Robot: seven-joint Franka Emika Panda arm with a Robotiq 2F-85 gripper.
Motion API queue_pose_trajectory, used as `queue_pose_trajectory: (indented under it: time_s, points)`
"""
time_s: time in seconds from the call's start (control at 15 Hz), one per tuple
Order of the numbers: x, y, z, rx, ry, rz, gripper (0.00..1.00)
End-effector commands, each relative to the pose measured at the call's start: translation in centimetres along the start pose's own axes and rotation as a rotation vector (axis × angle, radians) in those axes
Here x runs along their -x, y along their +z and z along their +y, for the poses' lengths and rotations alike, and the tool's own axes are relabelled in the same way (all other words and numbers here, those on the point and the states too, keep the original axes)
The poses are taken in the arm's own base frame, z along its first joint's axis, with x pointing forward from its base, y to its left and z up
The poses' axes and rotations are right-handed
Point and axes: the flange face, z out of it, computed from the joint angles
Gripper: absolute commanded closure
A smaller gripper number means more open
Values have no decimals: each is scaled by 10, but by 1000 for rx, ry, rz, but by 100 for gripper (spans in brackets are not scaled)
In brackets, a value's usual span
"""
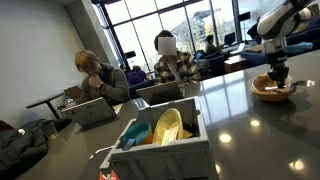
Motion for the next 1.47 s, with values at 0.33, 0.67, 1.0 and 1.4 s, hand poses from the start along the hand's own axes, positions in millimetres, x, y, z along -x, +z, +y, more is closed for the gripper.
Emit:
queue_pose_trajectory:
  time_s: [0.33, 0.67, 1.0, 1.4]
  points:
    - [8, -35, -24, 47, -95, 49, 98]
    - [26, -94, -68, 98, -261, 167, 87]
    - [27, -94, -62, 40, -239, 141, 43]
    - [25, -29, -31, -24, -153, 2, 3]
